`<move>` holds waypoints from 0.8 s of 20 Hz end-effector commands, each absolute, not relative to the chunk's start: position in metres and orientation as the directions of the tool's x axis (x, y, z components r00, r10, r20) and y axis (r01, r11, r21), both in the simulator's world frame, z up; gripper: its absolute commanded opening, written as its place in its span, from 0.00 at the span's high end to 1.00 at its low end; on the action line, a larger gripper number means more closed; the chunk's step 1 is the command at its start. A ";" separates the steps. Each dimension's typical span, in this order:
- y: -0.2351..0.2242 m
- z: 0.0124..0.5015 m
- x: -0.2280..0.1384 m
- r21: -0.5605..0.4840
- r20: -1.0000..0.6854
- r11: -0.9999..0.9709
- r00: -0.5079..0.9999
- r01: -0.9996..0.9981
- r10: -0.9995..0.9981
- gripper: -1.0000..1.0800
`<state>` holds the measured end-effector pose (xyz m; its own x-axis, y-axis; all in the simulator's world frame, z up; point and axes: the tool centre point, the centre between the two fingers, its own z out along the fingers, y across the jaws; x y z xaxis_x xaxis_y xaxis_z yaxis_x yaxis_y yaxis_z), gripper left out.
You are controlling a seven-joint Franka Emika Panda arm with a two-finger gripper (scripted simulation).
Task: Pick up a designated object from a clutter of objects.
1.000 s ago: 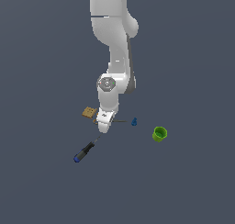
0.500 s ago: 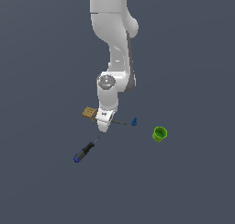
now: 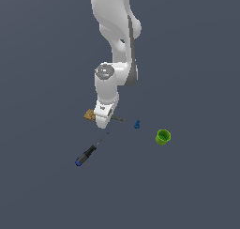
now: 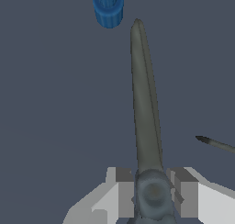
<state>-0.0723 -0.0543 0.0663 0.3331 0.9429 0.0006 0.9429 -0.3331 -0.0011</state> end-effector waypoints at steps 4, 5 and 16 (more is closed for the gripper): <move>-0.065 0.110 -0.080 0.000 0.001 -0.334 0.334 0.943 0.943 1.00; -0.068 0.119 -0.082 0.000 0.001 -0.334 0.334 0.943 0.943 1.00; -0.092 0.220 -0.099 0.000 0.003 -0.335 0.335 0.942 0.942 1.00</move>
<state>-0.0958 -0.0891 0.2056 0.3354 0.9421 0.0021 0.9421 -0.3354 -0.0002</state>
